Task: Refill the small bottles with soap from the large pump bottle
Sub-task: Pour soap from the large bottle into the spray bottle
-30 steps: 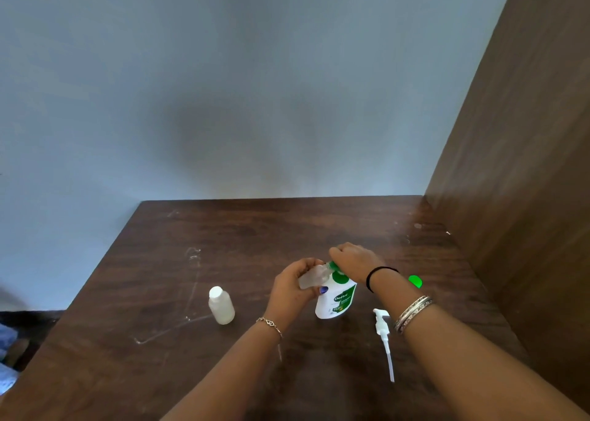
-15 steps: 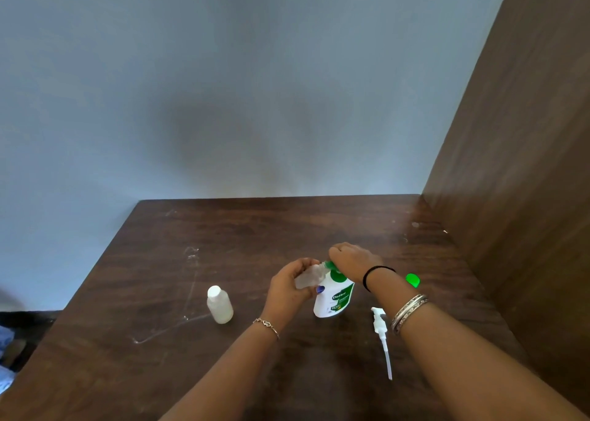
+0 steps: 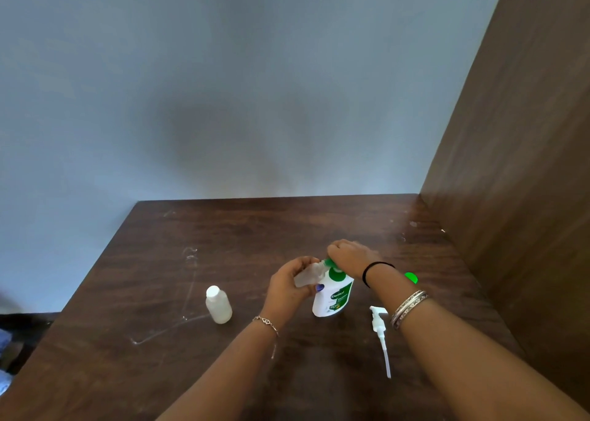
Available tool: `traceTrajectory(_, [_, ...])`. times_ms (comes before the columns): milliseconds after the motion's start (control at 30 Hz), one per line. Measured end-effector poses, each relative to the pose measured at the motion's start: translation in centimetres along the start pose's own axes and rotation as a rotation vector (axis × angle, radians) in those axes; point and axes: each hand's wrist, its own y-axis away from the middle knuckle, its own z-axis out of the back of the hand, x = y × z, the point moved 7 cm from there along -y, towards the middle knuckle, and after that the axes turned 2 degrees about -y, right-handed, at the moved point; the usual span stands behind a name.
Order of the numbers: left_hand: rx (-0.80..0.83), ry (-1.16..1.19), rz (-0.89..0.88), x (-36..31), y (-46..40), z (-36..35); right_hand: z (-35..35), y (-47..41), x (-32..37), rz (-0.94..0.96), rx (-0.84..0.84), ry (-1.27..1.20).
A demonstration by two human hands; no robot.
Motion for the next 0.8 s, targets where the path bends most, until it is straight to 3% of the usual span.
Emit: traceTrajectory(800, [0.003, -0.033, -0.005, 0.38, -0.42, 0.16, 0.29, -0.51, -0.28, -0.052, -0.052, -0.013])
